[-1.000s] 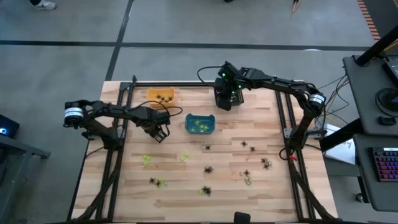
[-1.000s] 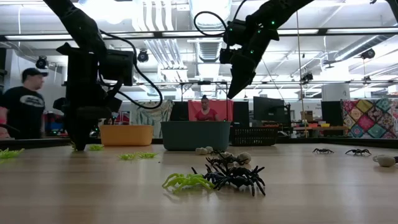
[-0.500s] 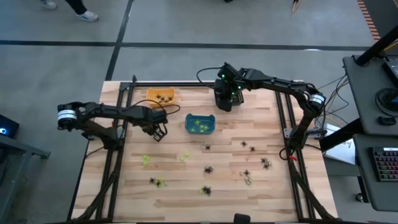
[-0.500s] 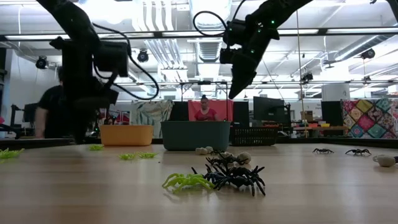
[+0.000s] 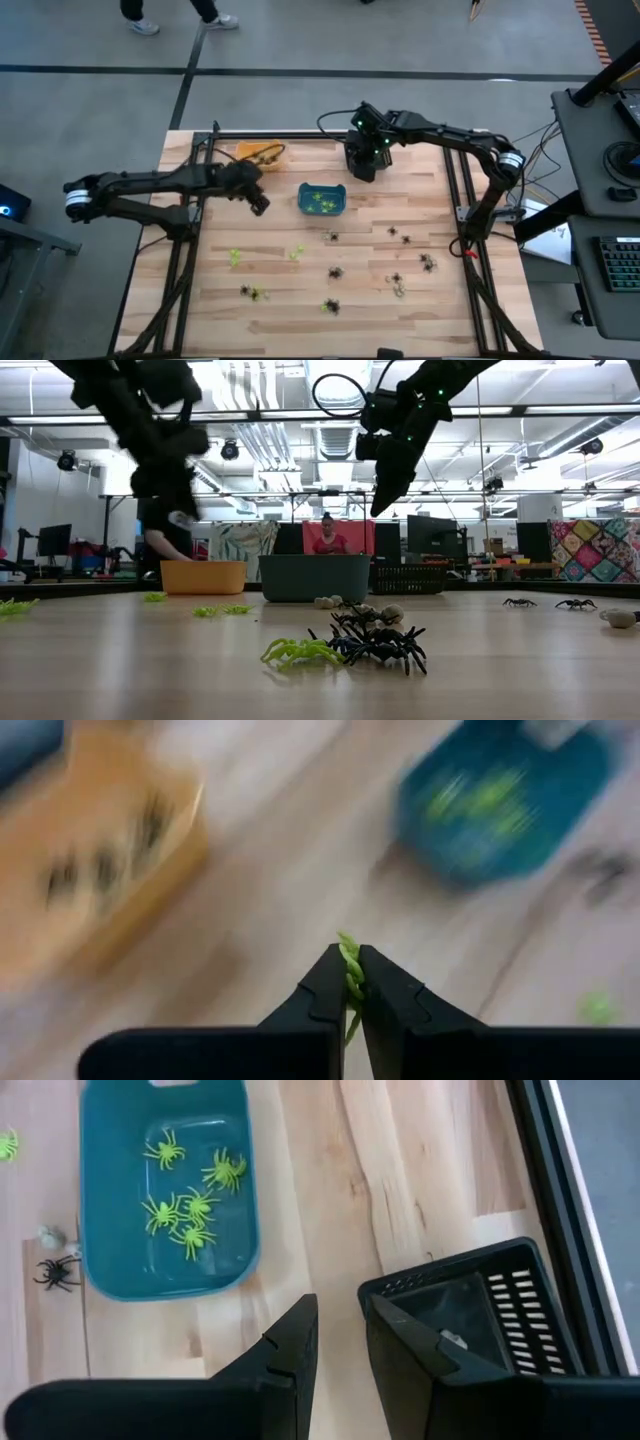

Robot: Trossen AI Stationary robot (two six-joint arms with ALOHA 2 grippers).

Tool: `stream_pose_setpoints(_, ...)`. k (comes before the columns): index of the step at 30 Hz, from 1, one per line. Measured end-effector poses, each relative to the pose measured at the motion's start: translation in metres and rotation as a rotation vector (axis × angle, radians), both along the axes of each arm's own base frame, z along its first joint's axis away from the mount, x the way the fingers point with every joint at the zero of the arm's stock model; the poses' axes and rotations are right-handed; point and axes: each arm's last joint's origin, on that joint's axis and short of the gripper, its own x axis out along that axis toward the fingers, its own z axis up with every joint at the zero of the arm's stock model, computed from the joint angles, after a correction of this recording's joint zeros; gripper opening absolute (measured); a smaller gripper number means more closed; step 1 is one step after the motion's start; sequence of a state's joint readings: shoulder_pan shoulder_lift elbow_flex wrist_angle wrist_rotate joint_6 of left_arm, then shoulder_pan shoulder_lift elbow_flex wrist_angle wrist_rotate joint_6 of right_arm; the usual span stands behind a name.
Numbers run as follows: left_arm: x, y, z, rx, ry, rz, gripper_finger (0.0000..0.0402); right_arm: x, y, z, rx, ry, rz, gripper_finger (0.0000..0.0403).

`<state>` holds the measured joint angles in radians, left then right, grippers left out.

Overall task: Sort Halloween decoration
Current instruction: Put the green spider toy into the blue bin

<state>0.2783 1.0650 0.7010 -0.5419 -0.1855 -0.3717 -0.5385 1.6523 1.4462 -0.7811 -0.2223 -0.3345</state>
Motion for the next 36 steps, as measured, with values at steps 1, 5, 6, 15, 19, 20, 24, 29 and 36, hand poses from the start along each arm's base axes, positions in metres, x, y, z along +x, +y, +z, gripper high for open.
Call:
stream_pose_setpoints(1, 0.004, 0.0, 0.006, 0.032, -0.061, -0.045, 0.0, -0.001, 0.001, 0.002, 0.003, -0.008, 0.007, 0.0079)
stream_pose_setpoints(5, 0.018, 0.002, 0.026, 0.161, -0.274, -0.208, 0.0, -0.008, 0.007, 0.01, 0.018, -0.053, 0.044, 0.0079)
stream_pose_setpoints(6, 0.022, 0.003, 0.028, 0.195, -0.306, -0.23, 0.0, -0.01, 0.008, 0.012, 0.021, -0.067, 0.051, 0.0079)
stream_pose_setpoints(15, 0.062, 0.012, 0.017, 0.318, -0.426, -0.389, 0.0, -0.039, 0.026, 0.017, -0.034, -0.219, 0.056, 0.0079)
stream_pose_setpoints(19, 0.085, 0.018, -0.006, 0.284, -0.393, -0.406, 0.0, -0.052, 0.034, 0.013, -0.049, -0.279, 0.033, 0.0079)
stream_pose_setpoints(20, 0.09, 0.02, -0.01, 0.272, -0.378, -0.402, 0.0, -0.055, 0.036, 0.012, -0.051, -0.293, 0.025, 0.0079)
stream_pose_setpoints(24, 0.111, 0.027, -0.031, 0.219, -0.318, -0.39, 0.0, -0.066, 0.042, 0.008, -0.064, -0.344, 0.008, 0.0079)
stream_pose_setpoints(29, 0.13, 0.032, -0.045, 0.184, -0.277, -0.385, 0.0, -0.073, 0.046, 0.002, -0.049, -0.349, -0.011, 0.0079)
stream_pose_setpoints(36, 0.143, 0.033, -0.053, 0.116, -0.288, -0.461, 0.0022, -0.075, 0.048, -0.003, -0.034, -0.334, -0.02, 0.0079)
